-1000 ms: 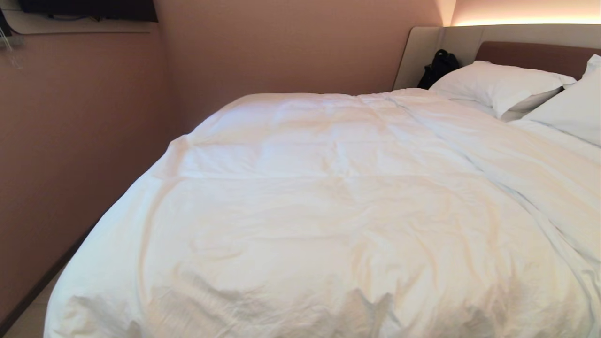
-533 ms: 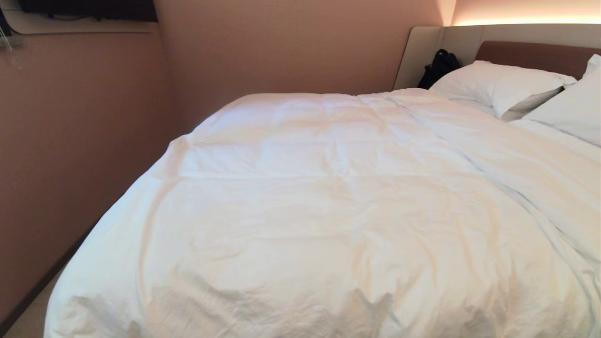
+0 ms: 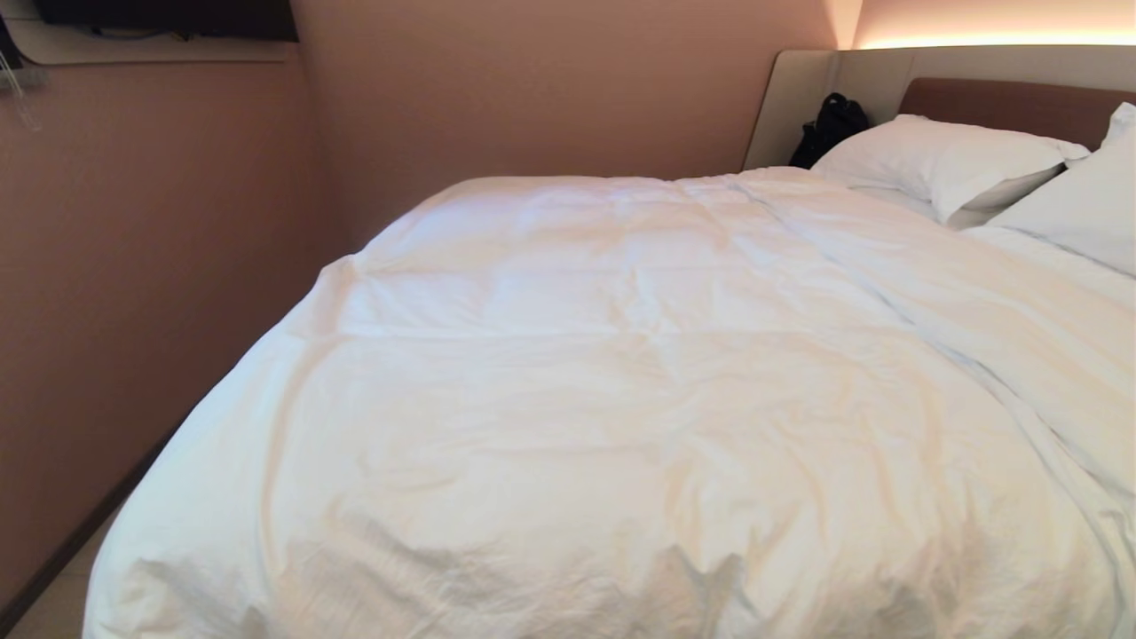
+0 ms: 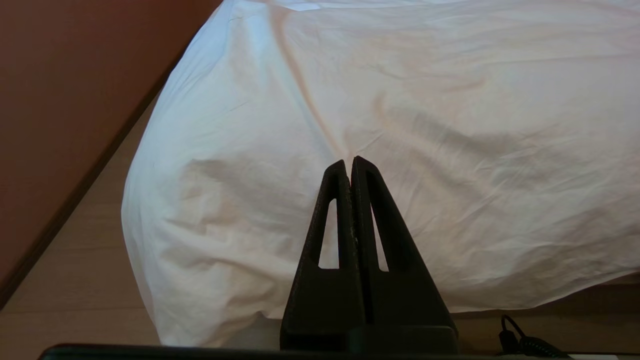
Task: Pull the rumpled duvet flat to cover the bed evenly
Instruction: Flatten the corners of the folded blanket
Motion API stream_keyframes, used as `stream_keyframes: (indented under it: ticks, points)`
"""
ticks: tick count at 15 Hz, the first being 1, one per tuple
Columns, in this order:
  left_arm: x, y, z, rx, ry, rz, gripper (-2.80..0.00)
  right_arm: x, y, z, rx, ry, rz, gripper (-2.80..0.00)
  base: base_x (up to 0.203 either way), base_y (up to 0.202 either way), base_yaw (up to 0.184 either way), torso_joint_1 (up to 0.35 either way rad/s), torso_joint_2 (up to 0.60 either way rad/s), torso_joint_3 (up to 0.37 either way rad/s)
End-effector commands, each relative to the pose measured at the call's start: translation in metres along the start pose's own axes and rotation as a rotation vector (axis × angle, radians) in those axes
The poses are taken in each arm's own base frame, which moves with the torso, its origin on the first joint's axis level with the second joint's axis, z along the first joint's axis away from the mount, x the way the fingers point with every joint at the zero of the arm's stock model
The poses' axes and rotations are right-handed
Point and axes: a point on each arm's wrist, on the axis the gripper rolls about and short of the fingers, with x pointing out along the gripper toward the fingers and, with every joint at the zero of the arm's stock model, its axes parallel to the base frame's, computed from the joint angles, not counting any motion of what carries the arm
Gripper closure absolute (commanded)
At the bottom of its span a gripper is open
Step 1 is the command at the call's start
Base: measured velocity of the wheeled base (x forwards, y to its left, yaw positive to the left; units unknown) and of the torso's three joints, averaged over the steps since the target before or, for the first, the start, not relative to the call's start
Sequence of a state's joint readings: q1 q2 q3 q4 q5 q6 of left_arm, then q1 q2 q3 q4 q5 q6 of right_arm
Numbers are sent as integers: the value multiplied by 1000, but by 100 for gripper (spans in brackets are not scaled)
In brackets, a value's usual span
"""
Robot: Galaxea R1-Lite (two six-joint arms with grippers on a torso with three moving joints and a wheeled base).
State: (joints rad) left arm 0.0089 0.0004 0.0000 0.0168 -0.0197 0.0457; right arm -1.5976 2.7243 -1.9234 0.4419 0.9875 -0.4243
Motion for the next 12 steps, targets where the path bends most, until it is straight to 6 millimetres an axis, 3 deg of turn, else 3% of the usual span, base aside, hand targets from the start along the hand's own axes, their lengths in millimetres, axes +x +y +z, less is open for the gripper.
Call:
stream_keyframes:
  ticks: [1,12]
  points:
    - [0,0,0,0,0,0,0,8,-2,-2,-14,-2,11,-280,0,0,0,0,0,0]
    - [0,0,0,0,0,0,0,33,15,3,-30,24,76,-280,0,0,0,0,0,0]
